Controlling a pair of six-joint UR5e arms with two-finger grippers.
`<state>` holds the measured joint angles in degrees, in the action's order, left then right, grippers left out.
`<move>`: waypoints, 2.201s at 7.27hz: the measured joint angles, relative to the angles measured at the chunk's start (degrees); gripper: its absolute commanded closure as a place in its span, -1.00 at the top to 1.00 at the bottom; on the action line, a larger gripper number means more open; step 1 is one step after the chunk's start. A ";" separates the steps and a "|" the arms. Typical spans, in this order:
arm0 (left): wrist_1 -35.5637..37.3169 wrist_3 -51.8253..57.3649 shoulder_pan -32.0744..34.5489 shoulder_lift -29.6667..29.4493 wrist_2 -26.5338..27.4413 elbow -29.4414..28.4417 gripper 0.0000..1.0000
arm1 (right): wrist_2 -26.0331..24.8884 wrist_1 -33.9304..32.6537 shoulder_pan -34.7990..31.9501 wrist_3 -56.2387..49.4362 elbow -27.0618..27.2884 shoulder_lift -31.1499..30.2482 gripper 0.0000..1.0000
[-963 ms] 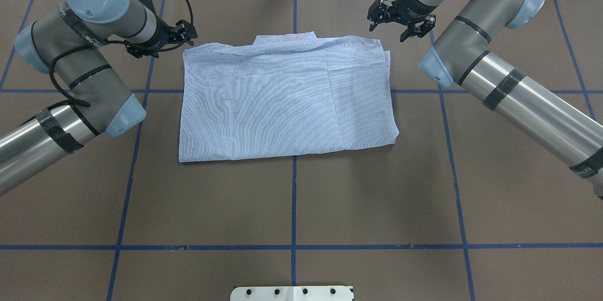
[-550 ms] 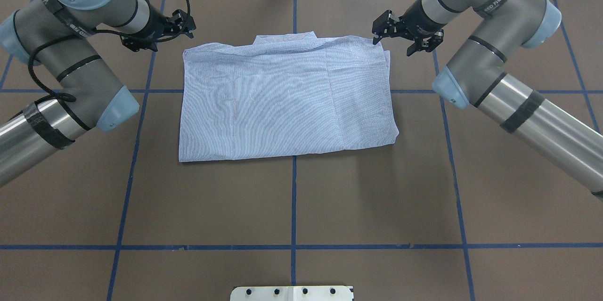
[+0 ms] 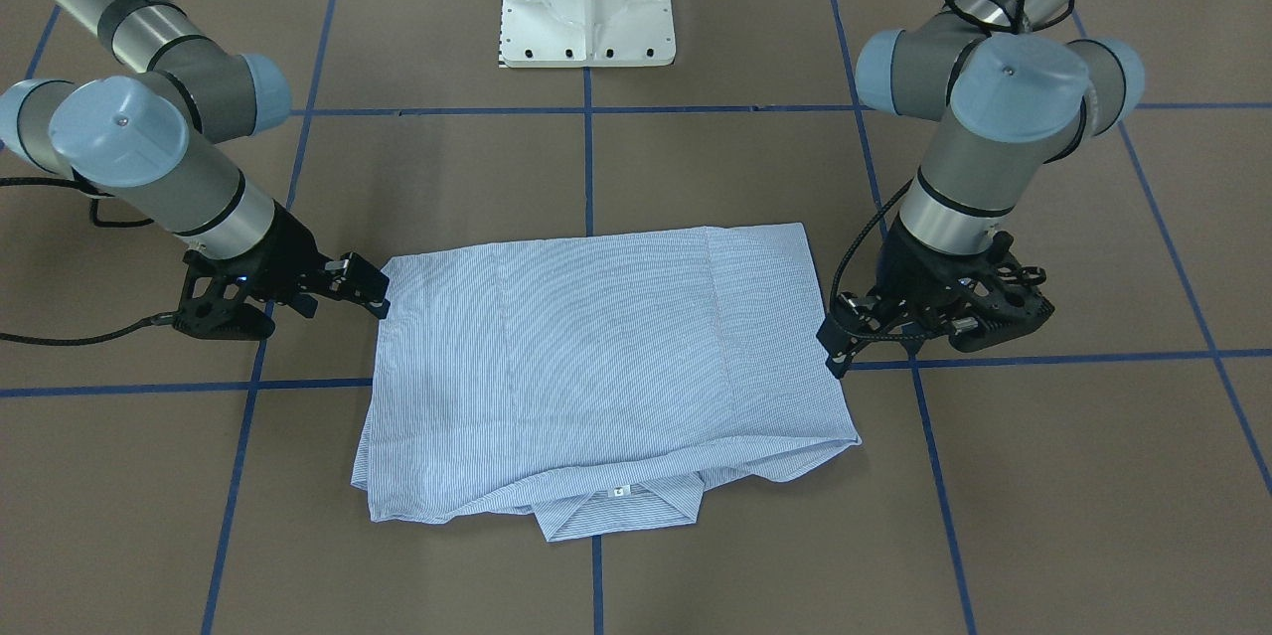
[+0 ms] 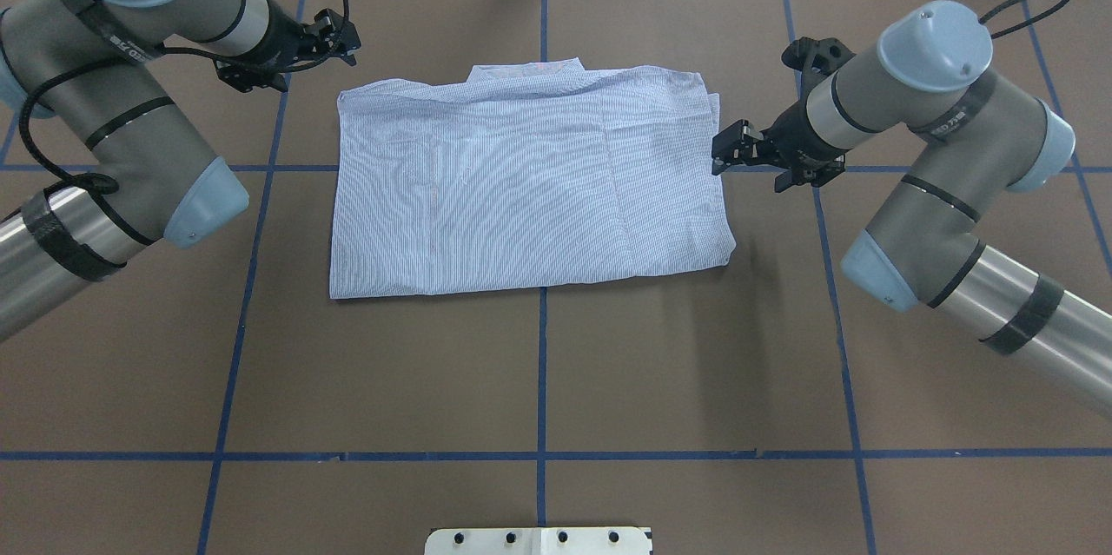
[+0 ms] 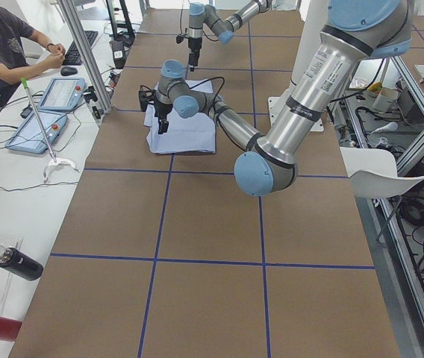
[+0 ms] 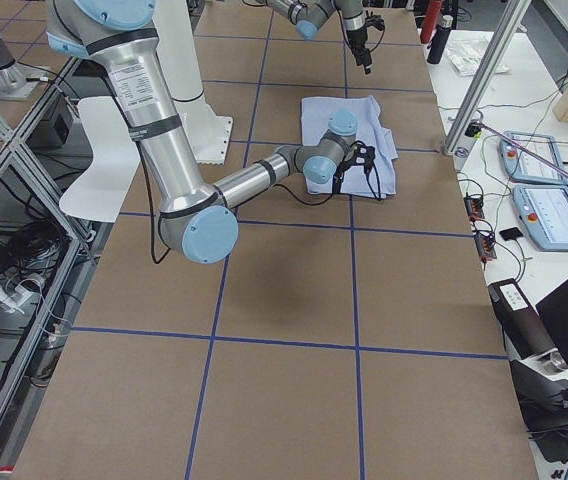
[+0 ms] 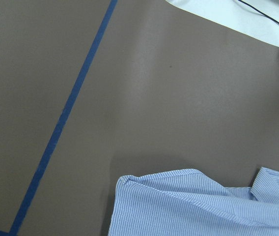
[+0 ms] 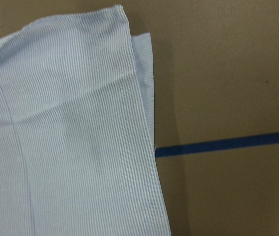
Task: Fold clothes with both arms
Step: 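Lower the right gripper to the folded shirt's near corner and grasp it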
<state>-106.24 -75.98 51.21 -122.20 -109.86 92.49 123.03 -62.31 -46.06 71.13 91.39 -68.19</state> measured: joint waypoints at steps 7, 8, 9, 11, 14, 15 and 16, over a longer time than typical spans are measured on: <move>2.79 -0.13 -0.05 -0.02 0.00 2.51 0.98 | -4.39 0.01 6.65 0.06 0.82 -1.66 -0.24; 2.79 -0.13 -0.04 -0.01 0.00 2.59 0.98 | -4.41 -0.02 6.89 0.06 0.75 -1.69 -0.99; 2.79 -0.14 -0.01 0.01 0.02 2.72 0.98 | -4.42 -0.06 7.33 0.06 0.70 -1.69 -1.00; 2.82 -0.14 0.02 0.02 0.13 2.87 0.98 | -4.22 -0.11 8.05 0.04 0.64 -1.63 -1.00; 4.87 -0.16 -0.05 -0.08 0.12 4.87 0.98 | 2.49 -0.06 3.44 -0.55 2.36 -2.24 -1.00; 6.27 -0.20 -0.05 -0.11 0.10 6.10 0.98 | 5.64 0.02 1.87 -0.73 4.90 -4.46 -1.00; 7.04 -0.22 -0.05 -0.13 0.09 6.83 0.98 | 7.27 0.06 1.27 -0.78 8.97 -8.61 -1.00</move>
<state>-99.20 -76.19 51.15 -122.33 -109.77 99.32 130.30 -62.25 -44.79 70.35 100.37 -76.80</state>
